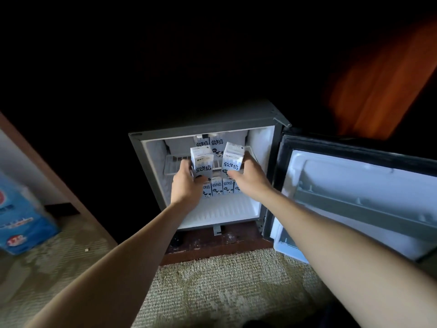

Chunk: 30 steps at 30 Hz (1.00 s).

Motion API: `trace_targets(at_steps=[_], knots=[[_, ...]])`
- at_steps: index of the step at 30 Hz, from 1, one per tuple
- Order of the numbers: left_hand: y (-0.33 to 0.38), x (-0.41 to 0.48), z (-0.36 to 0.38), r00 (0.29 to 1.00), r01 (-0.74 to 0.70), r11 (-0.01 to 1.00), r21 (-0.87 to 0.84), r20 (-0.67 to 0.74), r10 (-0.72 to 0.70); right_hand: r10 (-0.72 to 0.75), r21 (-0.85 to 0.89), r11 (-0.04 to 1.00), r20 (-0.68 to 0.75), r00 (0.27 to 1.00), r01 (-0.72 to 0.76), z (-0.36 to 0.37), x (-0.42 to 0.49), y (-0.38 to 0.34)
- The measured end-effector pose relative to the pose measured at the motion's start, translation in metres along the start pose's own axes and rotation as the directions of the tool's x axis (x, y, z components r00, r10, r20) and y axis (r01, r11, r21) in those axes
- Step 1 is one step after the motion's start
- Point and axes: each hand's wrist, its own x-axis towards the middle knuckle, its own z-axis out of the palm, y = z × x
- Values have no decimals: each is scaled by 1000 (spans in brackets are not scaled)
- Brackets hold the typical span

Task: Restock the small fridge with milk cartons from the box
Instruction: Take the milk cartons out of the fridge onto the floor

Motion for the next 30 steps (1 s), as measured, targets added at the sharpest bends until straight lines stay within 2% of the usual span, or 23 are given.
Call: trace_targets(at_steps=[4,12,16,19,22,24,30], knots=[[27,-34,-4,987,-50,993,-104,146,65,-81,-71,994,75,994,86,-26,-42,-22],[103,-95,-3,896,-203,973,-110,379,230,-50,-133,989,101,994,63,-120,-131,-31],[149,-123,23,814,-389,920,-39,452,363,1,-119,993,13,1000,0,-172,-179,-13],[182,-151,47,763,-374,918,-130,519,384,62,-132,989,-57,996,-69,-205,-215,6],[206,-170,79,667,-417,886,-202,594,449,123,-163,977,-100,987,-138,-236,-246,26],[215,-185,101,611,-449,872,-196,645,459,185,-164,965,-122,975,-203,-252,-266,39],[230,-226,155,524,-521,841,-144,724,449,291,-71,950,-156,944,-304,-275,-325,67]])
